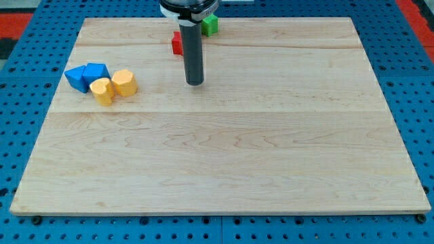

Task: Move your arm to the center left of the board

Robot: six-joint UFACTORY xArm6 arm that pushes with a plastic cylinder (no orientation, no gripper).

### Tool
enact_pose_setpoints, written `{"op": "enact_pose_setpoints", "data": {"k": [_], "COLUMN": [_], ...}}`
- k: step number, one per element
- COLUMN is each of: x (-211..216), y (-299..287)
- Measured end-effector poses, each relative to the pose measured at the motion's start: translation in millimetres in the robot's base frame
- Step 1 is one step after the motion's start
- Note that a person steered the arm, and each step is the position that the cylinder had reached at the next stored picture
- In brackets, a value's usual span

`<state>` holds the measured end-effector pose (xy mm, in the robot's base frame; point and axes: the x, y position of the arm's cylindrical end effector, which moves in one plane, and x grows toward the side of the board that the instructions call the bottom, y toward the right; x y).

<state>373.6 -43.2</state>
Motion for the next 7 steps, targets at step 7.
{"op": "enact_pose_setpoints", "data": {"k": [7], "x": [59.2], "y": [69.4]}}
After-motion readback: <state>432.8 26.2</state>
